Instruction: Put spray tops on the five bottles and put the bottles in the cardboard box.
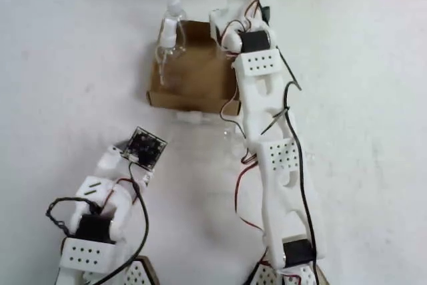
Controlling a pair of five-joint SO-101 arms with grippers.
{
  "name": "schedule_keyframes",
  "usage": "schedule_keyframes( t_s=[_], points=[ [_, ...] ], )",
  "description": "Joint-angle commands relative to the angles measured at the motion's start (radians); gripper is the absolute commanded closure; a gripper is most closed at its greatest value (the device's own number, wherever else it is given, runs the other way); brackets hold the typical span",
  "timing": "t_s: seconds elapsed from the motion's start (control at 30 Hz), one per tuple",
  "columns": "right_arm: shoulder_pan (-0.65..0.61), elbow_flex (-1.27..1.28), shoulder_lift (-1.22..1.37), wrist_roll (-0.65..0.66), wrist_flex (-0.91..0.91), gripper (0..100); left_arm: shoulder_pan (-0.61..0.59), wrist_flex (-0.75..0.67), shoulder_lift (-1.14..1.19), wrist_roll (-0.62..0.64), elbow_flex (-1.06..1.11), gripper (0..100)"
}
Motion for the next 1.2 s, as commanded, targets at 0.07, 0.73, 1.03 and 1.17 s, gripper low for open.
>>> schedule_keyframes(
  t_s=[0.07,0.73,1.03,1.17],
  points=[
    [-0.004,-0.023,-0.108,-0.008,0.015,60.0,-0.012,-0.032,-0.01,-0.011,-0.005,98],
    [0.012,-0.023,-0.493,-0.078,0.45,60.1,-0.012,-0.032,-0.005,-0.011,-0.005,98],
    [0.211,0.029,-0.615,-0.077,0.745,65.8,-0.007,-0.032,-0.005,-0.008,-0.005,98],
    [0.294,0.143,-0.648,-0.071,0.746,86.5,-0.005,-0.032,-0.005,-0.006,-0.005,98]
  ],
)
